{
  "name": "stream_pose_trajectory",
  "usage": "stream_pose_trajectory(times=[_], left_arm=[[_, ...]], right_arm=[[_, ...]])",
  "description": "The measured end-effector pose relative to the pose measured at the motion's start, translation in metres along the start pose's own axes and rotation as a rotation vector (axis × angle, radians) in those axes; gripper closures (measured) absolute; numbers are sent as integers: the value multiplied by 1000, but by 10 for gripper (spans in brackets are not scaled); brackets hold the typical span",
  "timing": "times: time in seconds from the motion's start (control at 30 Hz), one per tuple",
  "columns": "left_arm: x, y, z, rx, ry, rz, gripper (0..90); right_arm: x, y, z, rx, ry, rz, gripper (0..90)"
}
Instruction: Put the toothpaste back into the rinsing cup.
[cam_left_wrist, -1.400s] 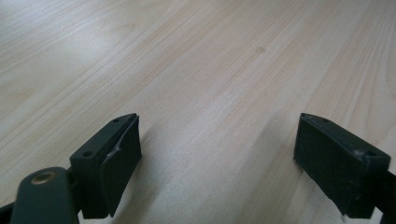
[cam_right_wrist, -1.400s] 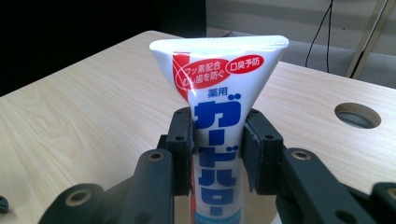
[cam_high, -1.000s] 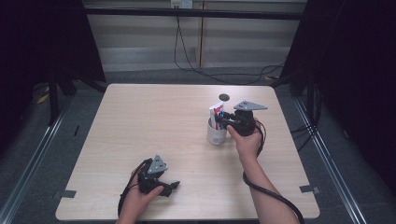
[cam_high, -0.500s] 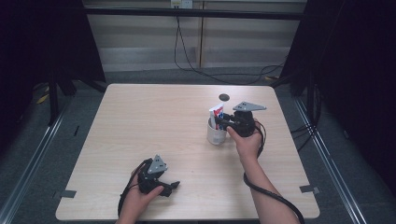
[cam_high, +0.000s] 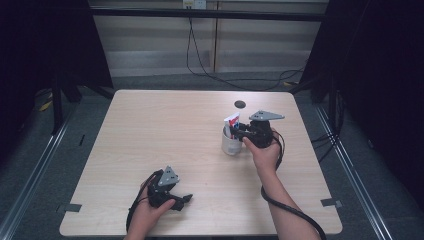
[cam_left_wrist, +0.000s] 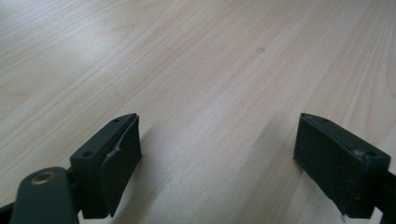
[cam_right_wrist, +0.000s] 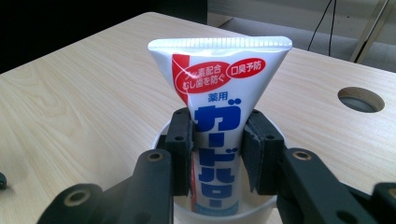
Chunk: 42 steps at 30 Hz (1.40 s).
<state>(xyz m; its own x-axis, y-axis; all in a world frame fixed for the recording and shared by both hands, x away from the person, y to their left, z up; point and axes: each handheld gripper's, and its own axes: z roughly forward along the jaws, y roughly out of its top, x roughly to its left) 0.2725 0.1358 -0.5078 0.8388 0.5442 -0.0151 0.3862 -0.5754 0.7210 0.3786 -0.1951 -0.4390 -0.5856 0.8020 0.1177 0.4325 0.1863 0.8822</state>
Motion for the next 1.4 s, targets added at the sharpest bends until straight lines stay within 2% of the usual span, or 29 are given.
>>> stream_pose_trajectory(times=[0.5,0.83,1.13,1.17,1.4], left_arm=[[0,0,0,0,-3,-1,146],[0,0,0,-1,-3,0,146],[0,0,0,0,-3,-1,146],[0,0,0,1,-3,-1,146],[0,0,0,1,-3,-1,146]], right_arm=[[1,0,0,-2,8,3,650],[0,1,-1,6,-2,-12,631],[3,3,-2,18,-29,-46,566],[3,4,-2,15,-24,-39,535],[2,5,-3,22,-30,-38,470]])
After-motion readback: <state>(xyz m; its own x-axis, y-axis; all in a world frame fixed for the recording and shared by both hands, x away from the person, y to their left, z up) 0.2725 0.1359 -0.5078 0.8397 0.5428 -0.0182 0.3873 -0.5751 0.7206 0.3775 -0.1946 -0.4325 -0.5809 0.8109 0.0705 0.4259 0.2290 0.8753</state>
